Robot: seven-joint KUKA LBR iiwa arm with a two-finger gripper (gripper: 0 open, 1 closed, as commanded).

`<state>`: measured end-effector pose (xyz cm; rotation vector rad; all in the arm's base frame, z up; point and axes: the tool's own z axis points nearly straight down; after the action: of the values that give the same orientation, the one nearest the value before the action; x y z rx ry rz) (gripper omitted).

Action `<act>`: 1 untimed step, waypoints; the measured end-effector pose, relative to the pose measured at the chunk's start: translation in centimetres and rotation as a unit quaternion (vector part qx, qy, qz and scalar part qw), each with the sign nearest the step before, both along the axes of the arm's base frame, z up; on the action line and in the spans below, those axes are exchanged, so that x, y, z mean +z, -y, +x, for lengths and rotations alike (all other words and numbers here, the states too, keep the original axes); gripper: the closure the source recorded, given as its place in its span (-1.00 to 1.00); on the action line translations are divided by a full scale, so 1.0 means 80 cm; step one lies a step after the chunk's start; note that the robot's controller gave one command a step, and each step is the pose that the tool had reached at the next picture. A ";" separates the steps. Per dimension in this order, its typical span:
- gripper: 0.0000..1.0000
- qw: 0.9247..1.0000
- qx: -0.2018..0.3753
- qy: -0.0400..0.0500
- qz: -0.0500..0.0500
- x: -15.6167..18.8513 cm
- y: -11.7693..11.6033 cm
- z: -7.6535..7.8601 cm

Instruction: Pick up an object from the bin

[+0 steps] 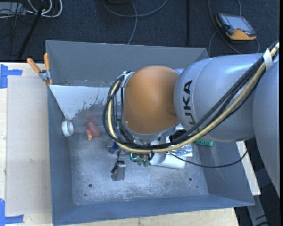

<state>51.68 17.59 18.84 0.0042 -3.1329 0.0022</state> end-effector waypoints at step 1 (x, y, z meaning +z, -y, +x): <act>-1.00 1.000 0.014 0.003 0.000 -0.152 0.034 0.107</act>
Offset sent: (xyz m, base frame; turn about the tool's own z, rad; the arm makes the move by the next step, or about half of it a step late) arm 0.0858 -0.0251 -0.1167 -0.0307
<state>60.26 14.89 6.64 0.0495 -3.1391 0.0035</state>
